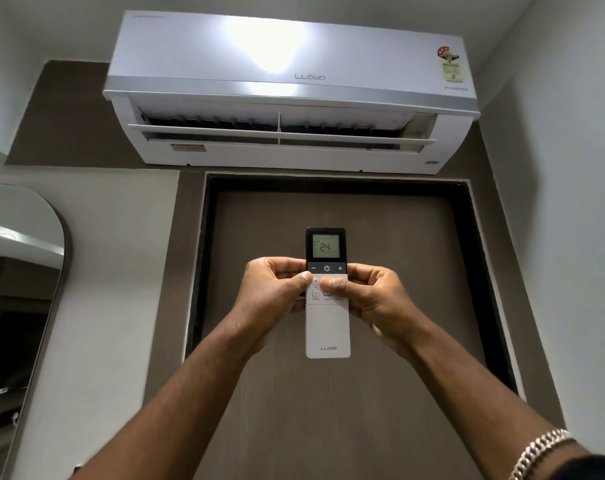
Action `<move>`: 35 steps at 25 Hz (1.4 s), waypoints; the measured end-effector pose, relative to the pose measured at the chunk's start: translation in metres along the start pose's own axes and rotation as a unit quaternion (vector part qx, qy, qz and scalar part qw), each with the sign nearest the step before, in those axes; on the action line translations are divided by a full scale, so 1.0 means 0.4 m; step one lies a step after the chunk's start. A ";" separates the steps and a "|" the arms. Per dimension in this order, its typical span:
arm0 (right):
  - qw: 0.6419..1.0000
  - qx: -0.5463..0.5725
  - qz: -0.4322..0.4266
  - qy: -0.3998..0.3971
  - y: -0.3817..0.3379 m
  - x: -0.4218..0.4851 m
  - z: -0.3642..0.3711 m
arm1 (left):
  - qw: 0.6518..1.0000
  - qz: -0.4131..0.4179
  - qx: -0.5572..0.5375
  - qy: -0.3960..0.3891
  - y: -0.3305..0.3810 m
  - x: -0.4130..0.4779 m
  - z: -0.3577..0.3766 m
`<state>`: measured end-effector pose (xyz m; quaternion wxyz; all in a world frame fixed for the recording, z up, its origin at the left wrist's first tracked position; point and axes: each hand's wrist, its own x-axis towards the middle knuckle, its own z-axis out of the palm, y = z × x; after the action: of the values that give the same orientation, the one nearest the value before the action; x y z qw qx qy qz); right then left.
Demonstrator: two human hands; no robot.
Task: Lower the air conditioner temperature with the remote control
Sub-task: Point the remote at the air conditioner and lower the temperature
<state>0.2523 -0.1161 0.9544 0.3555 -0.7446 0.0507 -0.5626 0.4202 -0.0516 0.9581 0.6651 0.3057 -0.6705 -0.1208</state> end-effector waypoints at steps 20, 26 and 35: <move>1.000 0.006 -0.003 0.000 -0.030 -0.031 0.019 | 0.999 -0.009 0.019 0.049 0.024 -0.018 0.011; 1.000 -0.013 -0.006 0.008 -0.034 -0.035 0.032 | 0.995 0.000 0.029 0.095 0.036 -0.023 0.014; 1.000 -0.018 -0.013 0.010 -0.049 -0.037 0.034 | 0.994 0.016 0.046 0.100 0.061 -0.031 0.017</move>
<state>0.2526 -0.0880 0.9523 0.3338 -0.7463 0.0546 -0.5733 0.4067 -0.0271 0.9611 0.7160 0.3358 -0.6102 -0.0474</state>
